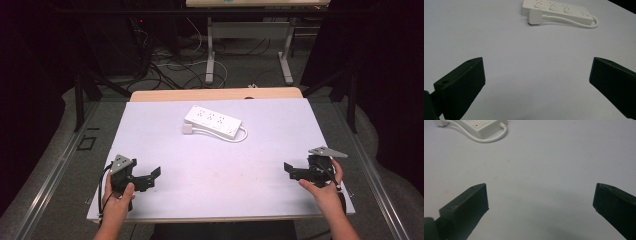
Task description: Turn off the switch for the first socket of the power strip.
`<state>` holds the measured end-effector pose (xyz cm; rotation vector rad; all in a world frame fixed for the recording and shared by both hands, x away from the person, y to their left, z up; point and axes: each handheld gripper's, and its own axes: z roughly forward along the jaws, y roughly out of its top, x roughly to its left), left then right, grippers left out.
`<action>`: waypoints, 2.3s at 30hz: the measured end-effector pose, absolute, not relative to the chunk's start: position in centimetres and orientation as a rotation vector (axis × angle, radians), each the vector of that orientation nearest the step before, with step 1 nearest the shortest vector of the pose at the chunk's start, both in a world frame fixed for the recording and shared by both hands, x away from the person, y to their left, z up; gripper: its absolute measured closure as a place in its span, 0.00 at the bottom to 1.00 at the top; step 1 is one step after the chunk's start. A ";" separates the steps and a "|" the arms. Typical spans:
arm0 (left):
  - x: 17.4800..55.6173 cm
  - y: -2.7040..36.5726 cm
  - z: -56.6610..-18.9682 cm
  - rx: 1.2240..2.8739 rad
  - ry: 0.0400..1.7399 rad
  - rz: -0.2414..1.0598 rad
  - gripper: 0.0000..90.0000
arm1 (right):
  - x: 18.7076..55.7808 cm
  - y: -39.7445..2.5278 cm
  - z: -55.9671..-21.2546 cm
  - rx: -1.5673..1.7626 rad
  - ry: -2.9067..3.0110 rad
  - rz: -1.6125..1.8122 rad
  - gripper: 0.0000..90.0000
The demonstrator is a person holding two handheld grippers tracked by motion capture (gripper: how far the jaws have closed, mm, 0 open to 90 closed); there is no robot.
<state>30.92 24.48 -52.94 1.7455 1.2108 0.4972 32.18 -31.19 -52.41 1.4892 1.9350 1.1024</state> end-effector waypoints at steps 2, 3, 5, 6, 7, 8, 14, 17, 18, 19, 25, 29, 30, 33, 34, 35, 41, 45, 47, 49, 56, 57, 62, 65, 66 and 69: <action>31.0 24.5 -53.0 1.752 1.209 0.495 0.00 | 32.1 -30.7 -52.3 1.487 1.910 1.102 0.00; 31.0 24.5 -53.0 1.752 1.209 0.495 0.00 | 32.1 -30.7 -52.3 1.487 1.910 1.102 0.00; 31.0 24.4 -53.0 1.768 1.204 0.496 0.00 | 32.2 -30.3 -52.0 1.471 1.927 1.105 0.00; 31.0 24.4 -53.0 1.772 1.200 0.497 0.00 | 32.2 -30.2 -52.0 1.465 1.934 1.109 0.00; 31.0 24.4 -53.0 1.772 1.200 0.497 0.00 | 32.3 -30.0 -52.0 1.453 1.932 1.109 0.00; 31.0 24.4 -53.0 1.776 1.198 0.498 0.00 | 32.3 -29.8 -51.9 1.445 1.937 1.114 0.00; 30.8 24.3 -53.0 1.780 1.201 0.499 0.00 | 32.4 -28.7 -51.4 1.391 1.957 1.101 0.00; 30.8 24.3 -53.0 1.778 1.204 0.498 0.00 | 32.5 -28.4 -51.0 1.372 1.954 1.116 0.00; 30.8 24.3 -53.0 1.778 1.204 0.498 0.00 | 32.6 -28.4 -50.8 1.369 1.957 1.118 0.00; 30.8 24.4 -53.0 1.771 1.203 0.502 0.00 | 32.7 -28.3 -50.5 1.372 1.958 1.119 0.00; 30.7 24.4 -52.9 1.770 1.208 0.498 0.00 | 33.3 -27.8 -48.8 1.339 1.963 1.113 0.00; 30.7 24.5 -52.9 1.770 1.209 0.499 0.00 | 33.9 -27.2 -47.9 1.309 1.981 1.110 0.00; 30.7 24.5 -52.9 1.770 1.209 0.499 0.00 | 34.0 -27.1 -47.8 1.304 1.979 1.109 0.00; 30.6 24.5 -52.9 1.771 1.209 0.499 0.00 | 34.4 -26.6 -47.5 1.298 1.992 1.106 0.00; 30.6 24.5 -52.9 1.768 1.211 0.496 0.00 | 34.5 -26.4 -47.5 1.294 1.993 1.112 0.00; 30.6 24.5 -52.9 1.769 1.211 0.495 0.00 | 34.6 -26.2 -47.4 1.300 1.994 1.112 0.00; 30.2 24.5 -52.7 1.775 1.205 0.506 0.00 | 35.3 -25.2 -46.6 1.269 2.019 1.086 0.05; 30.1 24.6 -52.5 1.775 1.198 0.524 0.00 | 35.9 -24.5 -45.5 1.262 2.009 1.070 0.08; 30.1 24.6 -52.5 1.775 1.199 0.518 0.00 | 36.2 -24.1 -45.0 1.259 2.020 1.072 0.13; 30.2 24.5 -52.6 1.779 1.198 0.508 0.00 | 36.4 -23.8 -44.6 1.237 2.022 1.059 0.16; 30.4 24.0 -52.8 1.817 1.162 0.504 0.00 | 37.3 -22.5 -43.8 1.168 2.040 1.057 0.22; 30.4 23.9 -53.0 1.820 1.169 0.489 0.00 | 37.4 -22.2 -43.7 1.170 2.045 1.061 0.24; 30.2 24.0 -52.9 1.827 1.158 0.493 0.00 | 38.4 -21.0 -43.4 1.134 2.087 1.065 0.29; 30.3 24.3 -52.8 1.812 1.167 0.497 0.00 | 39.0 -20.4 -43.1 1.121 2.092 1.083 0.33; 30.3 24.3 -52.8 1.812 1.167 0.497 0.00 | 39.2 -20.2 -43.0 1.118 2.100 1.089 0.35; 30.3 24.4 -52.7 1.809 1.168 0.498 0.00 | 39.8 -19.6 -42.8 1.119 2.116 1.099 0.37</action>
